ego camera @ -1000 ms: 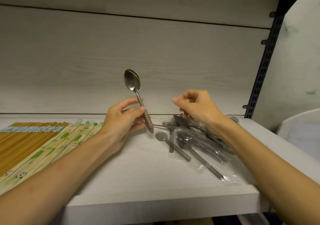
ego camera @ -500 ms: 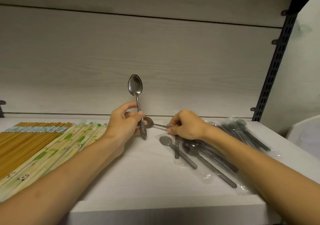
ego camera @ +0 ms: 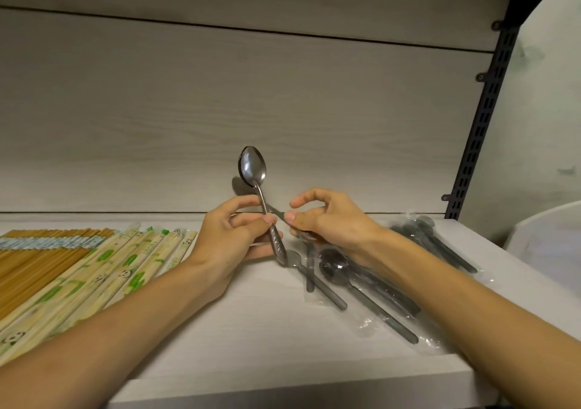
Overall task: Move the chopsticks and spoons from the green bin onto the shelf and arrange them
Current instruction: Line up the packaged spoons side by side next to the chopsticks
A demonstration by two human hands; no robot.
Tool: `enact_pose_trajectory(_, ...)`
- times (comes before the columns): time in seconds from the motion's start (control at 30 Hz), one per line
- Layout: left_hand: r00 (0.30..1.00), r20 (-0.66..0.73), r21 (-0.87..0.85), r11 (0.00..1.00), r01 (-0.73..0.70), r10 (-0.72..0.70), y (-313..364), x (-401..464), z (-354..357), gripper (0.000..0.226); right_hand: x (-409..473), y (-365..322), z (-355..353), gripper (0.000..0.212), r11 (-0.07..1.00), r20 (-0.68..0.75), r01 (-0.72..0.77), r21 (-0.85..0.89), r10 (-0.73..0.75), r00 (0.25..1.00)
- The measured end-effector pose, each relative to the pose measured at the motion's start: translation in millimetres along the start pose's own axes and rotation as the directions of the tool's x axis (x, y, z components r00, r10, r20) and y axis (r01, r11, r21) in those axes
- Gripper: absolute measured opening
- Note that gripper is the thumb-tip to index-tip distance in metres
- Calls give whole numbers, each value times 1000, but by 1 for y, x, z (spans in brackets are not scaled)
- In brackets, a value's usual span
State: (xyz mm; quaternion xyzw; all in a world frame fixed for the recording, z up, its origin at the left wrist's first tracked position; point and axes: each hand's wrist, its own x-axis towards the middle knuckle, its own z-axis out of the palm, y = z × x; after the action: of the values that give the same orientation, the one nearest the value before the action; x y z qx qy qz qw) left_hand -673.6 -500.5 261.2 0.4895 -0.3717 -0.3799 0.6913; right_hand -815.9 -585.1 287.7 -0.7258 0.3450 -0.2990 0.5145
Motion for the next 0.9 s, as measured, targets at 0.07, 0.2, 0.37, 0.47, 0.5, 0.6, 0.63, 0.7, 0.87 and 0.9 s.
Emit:
enact_pose_trajectory(0.07,1000,-21,-17,1000,-2,1,0,0,0,32,1,2,4,17,1000,-63,-10,2,10,998)
enact_pose_trajectory(0.2,992,-117,-36,998,-42,37,0,2,-2,29,3,3,3,5,993,-242,34,115,-5,970)
enact_pose_trajectory(0.37,996,-92,-51,999,-18,14,0,2,-2,30,1,3,5,5,983,-148,66,170,-41,988)
enact_pose_trajectory(0.47,1000,3,-61,998,12,-12,-2,-1,0,32,1,9,12,1,997,-101,68,33,-64,993)
enact_pose_trajectory(0.5,1000,26,-62,998,10,-9,-2,-2,1,32,2,11,13,4,997,-95,72,12,-71,993)
enact_pose_trajectory(0.6,999,44,-69,998,-11,15,0,-3,1,33,0,10,12,15,998,-58,68,2,-68,996)
enact_pose_trajectory(0.63,999,42,-73,997,-18,21,0,-3,0,34,0,9,11,16,998,-32,63,7,-62,998)
enact_pose_trajectory(0.7,998,52,-70,997,-30,34,1,-3,-2,35,-2,8,9,14,999,33,51,9,-51,998)
enact_pose_trajectory(0.87,992,110,-44,997,-56,61,1,-4,-2,35,-2,8,9,17,998,90,53,-18,-51,995)
enact_pose_trajectory(0.9,992,113,-44,998,-52,56,1,-5,-2,33,-2,8,9,18,998,86,59,-34,-56,995)
